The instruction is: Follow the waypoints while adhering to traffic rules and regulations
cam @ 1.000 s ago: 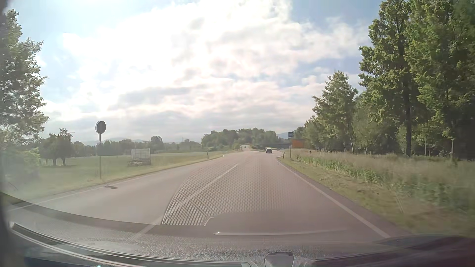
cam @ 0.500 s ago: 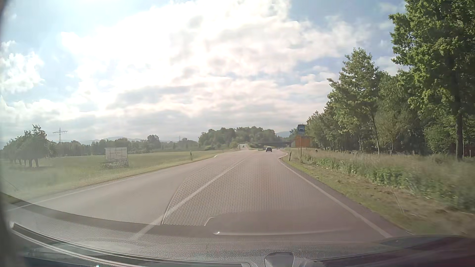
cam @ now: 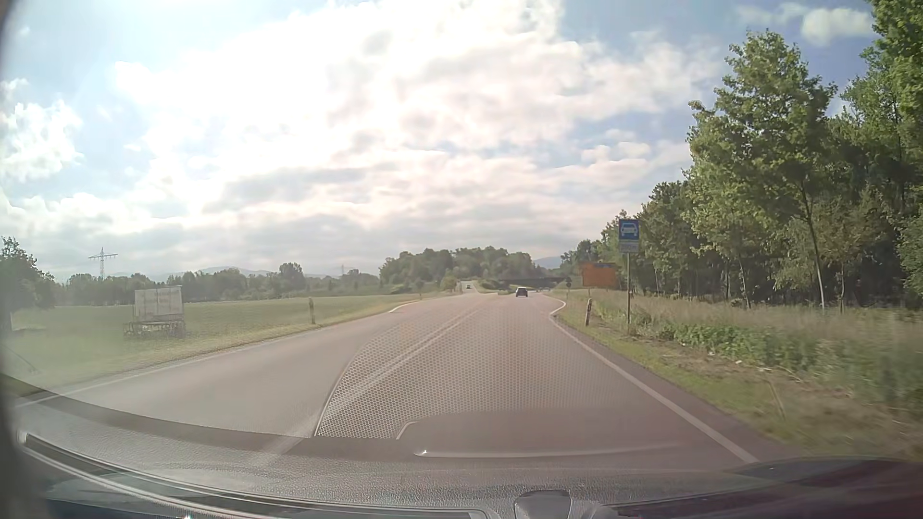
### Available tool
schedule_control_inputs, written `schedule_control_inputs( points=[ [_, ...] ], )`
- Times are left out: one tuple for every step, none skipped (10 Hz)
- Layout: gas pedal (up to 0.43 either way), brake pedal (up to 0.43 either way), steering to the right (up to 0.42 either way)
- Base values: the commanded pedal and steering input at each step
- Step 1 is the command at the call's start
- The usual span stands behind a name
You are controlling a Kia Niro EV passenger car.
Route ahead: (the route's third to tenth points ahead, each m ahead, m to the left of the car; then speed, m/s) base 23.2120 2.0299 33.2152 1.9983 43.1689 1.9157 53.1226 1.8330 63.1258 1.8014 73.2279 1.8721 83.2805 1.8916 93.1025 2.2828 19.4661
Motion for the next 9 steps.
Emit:
schedule_control_inputs(
  points=[
    [0.169, 0.0, 0.007],
    [0.169, 0.0, 0.006],
    [0.169, 0.0, 0.006],
    [0.157, 0.0, 0.006],
    [0.157, 0.0, 0.006],
    [0.157, 0.0, 0.005],
    [0.15, 0.0, 0.005],
    [0.15, 0.0, 0.005],
    [0.15, 0.0, 0.005]
  ],
)
